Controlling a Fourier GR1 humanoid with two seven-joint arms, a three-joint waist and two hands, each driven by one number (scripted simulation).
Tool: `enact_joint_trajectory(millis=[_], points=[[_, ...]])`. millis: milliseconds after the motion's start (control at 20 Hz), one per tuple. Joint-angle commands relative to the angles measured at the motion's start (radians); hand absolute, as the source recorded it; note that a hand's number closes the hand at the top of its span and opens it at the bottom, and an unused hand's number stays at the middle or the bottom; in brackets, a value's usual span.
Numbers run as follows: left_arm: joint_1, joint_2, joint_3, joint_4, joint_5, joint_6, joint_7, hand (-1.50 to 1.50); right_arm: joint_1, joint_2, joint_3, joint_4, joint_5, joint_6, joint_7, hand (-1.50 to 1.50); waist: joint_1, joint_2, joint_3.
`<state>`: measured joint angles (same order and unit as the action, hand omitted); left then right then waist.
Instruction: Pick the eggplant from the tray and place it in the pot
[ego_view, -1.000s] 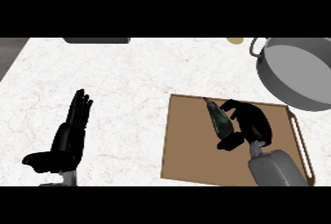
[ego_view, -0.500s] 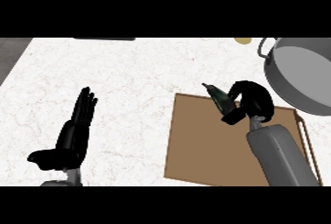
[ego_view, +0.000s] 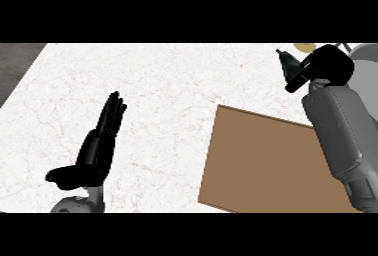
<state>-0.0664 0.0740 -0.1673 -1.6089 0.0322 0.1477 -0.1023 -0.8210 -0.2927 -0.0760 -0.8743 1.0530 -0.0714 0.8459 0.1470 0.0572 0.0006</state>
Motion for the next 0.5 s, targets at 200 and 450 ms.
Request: enact_joint_trajectory(millis=[200,450], points=[[-0.033,-0.013,-0.019,0.019,-0.018,0.005,0.017,0.00,-0.260,-0.050,0.034,0.214,0.212,-0.178,0.146,1.50,0.018,-0.002,-0.001],[-0.034,-0.008,-0.005,0.037,-0.021,0.007,0.000,0.00,-0.371,-0.060,0.051,0.354,0.327,-0.182,0.285,1.50,0.013,-0.005,-0.002]])
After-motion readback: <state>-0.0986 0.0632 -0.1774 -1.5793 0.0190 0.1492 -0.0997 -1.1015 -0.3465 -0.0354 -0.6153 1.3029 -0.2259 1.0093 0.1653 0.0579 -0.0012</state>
